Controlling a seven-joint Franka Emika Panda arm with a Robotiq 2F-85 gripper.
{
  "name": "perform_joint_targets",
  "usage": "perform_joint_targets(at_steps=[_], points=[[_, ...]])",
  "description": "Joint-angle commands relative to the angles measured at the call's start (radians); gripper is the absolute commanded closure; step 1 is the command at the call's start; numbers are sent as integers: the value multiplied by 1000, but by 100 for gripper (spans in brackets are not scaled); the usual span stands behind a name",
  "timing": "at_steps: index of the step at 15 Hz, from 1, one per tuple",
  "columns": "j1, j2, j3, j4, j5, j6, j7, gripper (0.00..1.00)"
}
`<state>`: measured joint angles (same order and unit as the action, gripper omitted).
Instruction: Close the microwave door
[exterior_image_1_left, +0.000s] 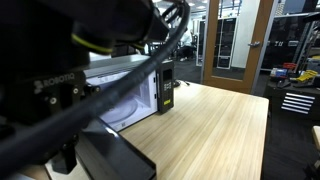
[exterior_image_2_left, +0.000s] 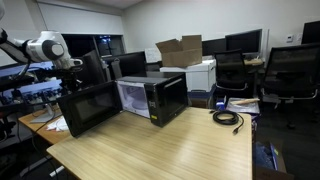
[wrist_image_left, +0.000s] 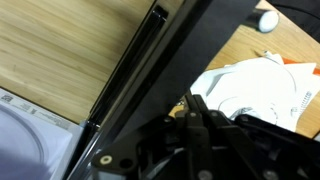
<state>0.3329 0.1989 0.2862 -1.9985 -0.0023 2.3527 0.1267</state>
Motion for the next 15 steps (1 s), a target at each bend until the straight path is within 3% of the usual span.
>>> perform_joint_targets(at_steps=[1, 15], points=[[11, -68, -23, -72, -102, -3, 75, 100], [-24, -134, -82, -156, -268, 13, 366, 99]])
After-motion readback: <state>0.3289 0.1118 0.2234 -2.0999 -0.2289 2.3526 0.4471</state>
